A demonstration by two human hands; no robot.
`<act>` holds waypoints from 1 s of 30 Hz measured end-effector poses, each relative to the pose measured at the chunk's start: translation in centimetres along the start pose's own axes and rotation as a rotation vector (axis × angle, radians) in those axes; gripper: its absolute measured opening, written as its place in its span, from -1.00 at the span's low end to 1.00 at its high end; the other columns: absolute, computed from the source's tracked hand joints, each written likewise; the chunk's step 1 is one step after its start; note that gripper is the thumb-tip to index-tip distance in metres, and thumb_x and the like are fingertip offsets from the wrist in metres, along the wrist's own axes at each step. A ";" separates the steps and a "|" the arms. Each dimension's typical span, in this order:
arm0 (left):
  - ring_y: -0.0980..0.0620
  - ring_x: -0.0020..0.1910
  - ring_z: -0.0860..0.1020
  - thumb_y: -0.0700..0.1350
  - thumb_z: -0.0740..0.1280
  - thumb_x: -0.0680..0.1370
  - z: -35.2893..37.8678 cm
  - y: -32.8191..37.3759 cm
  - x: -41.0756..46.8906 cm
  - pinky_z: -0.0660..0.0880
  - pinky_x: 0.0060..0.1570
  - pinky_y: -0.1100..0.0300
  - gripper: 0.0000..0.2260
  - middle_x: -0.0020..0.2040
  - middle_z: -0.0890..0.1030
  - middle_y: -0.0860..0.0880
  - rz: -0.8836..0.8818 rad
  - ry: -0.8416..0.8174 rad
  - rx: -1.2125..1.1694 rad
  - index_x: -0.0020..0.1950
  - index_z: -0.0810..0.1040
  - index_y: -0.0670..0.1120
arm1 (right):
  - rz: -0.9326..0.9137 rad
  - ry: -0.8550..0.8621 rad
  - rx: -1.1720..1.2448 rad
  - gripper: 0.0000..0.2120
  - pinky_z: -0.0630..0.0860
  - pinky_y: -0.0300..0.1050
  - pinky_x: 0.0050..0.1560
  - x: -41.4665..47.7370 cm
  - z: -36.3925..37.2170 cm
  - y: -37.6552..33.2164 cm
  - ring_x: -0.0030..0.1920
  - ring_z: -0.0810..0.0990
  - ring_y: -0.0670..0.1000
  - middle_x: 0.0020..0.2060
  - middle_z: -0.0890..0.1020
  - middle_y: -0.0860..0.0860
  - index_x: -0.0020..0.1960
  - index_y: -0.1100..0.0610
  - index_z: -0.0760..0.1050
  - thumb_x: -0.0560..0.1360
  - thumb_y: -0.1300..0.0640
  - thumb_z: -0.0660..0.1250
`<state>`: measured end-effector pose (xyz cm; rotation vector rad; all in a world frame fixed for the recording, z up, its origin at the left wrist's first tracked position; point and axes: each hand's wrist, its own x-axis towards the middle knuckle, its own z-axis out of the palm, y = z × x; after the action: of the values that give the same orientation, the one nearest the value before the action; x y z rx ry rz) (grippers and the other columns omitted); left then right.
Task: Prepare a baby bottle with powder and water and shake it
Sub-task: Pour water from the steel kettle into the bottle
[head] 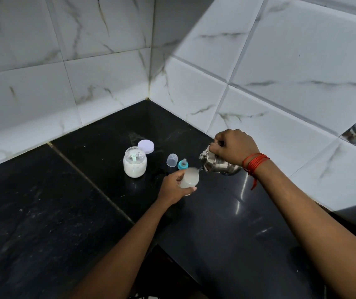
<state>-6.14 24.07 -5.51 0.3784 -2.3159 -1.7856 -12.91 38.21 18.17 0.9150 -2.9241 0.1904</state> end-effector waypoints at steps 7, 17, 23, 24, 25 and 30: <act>0.10 0.20 0.64 -0.06 0.68 0.35 -0.1 0.1 0.0 0.60 0.22 0.19 -0.36 0.24 0.67 0.04 0.008 -0.009 -0.001 0.39 0.60 -0.09 | 0.026 0.013 0.068 -0.63 0.28 -0.13 -0.31 -0.1 0.4 0.6 -0.37 0.42 0.03 -0.48 0.44 -0.04 -0.42 0.06 0.32 0.50 0.00 0.34; 0.15 0.13 0.67 -0.12 0.67 0.36 -0.6 1.1 0.1 0.60 0.15 0.27 -0.42 0.17 0.71 0.07 0.054 -0.008 -0.025 0.36 0.63 -0.05 | 0.135 0.070 0.390 -0.70 0.46 -0.11 -0.24 -0.9 3.2 3.0 -0.35 0.54 0.00 -0.45 0.57 0.00 -0.41 0.08 0.45 0.48 0.08 0.38; 0.25 0.07 0.66 -0.16 0.66 0.37 -1.1 1.7 0.2 0.58 0.09 0.35 -0.46 0.09 0.70 0.14 0.055 -0.031 -0.004 0.32 0.64 0.01 | 0.233 0.111 0.654 -0.58 0.37 -0.20 -0.34 -1.3 5.5 4.7 -0.48 0.35 -0.12 -0.56 0.40 -0.04 -0.48 0.09 0.31 0.51 0.20 0.35; 0.29 0.05 0.66 -0.17 0.66 0.37 -1.2 1.7 0.3 0.57 0.08 0.35 -0.48 0.08 0.69 0.16 0.056 -0.034 -0.001 0.30 0.65 0.02 | 0.246 0.116 0.693 -0.56 0.35 -0.22 -0.36 -1.3 5.8 5.0 -0.50 0.32 -0.15 -0.57 0.37 -0.07 -0.48 0.08 0.28 0.52 0.21 0.34; 0.31 0.05 0.66 -0.18 0.66 0.37 -1.2 1.7 0.3 0.57 0.08 0.36 -0.49 0.08 0.69 0.18 0.056 -0.036 0.004 0.29 0.65 0.04 | 0.256 0.120 0.724 -0.55 0.34 -0.27 -0.39 -1.3 6.2 5.3 -0.53 0.30 -0.16 -0.60 0.34 -0.11 -0.49 0.08 0.26 0.52 0.23 0.34; 0.20 0.11 0.68 -0.18 0.66 0.37 -1.4 1.2 0.7 0.60 0.18 0.23 -0.47 0.12 0.71 0.12 0.052 -0.038 0.022 0.31 0.65 0.01 | 0.303 0.097 0.842 -0.63 0.32 -0.20 -0.37 -1.0 8.0 6.8 -0.46 0.29 -0.09 -0.52 0.34 0.00 -0.42 0.19 0.33 0.51 0.16 0.33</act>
<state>-6.50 22.89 -3.99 0.2866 -2.3502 -1.7597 -16.24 43.17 9.48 0.4567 -2.8427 1.5046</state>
